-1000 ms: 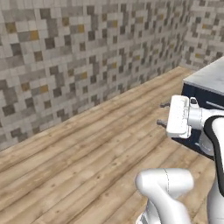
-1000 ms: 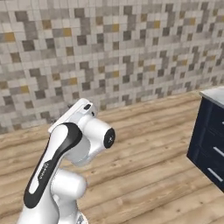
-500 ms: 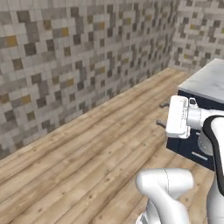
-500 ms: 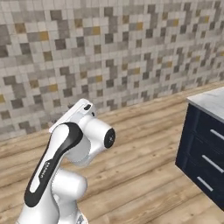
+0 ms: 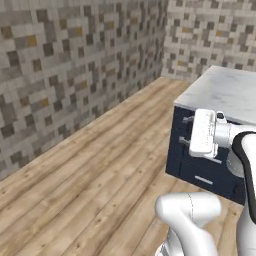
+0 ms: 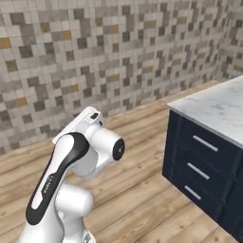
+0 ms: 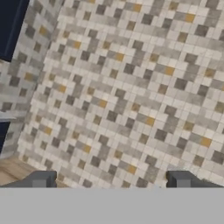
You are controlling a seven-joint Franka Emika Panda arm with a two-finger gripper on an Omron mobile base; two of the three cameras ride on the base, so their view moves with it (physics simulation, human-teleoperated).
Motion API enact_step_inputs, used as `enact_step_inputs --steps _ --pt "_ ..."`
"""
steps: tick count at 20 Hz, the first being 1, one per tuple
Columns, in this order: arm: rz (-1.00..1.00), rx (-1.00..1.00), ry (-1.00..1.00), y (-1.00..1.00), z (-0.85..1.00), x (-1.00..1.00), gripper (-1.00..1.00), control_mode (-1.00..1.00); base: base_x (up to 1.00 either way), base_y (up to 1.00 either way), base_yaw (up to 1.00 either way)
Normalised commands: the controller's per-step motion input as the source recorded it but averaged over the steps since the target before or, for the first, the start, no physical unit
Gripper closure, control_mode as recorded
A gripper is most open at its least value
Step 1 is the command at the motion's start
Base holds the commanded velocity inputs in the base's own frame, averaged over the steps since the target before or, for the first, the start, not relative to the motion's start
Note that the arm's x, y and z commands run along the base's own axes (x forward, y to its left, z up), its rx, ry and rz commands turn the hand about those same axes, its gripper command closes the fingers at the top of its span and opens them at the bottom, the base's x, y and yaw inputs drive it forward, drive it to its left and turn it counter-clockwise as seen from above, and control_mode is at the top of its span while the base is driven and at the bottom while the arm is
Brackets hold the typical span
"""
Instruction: Four empty soda cans are scattered around the kitchen. Gather all the cans and cluster them next to the stove for recycling.
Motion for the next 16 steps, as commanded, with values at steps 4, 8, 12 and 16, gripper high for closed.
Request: enact_step_inputs --steps 4,8,12,16 --pt "0.0 0.0 0.0 0.0 0.0 0.0 -1.0 1.0 0.32 -0.62 -0.25" --pt "0.0 0.0 0.0 0.0 0.0 0.0 -1.0 1.0 0.31 -0.74 -0.23" --pt "0.0 0.0 0.0 0.0 0.0 0.0 -1.0 1.0 0.26 -0.83 -0.2" --pt "0.0 0.0 0.0 0.0 0.0 0.0 -1.0 1.0 0.06 -0.88 -0.17"
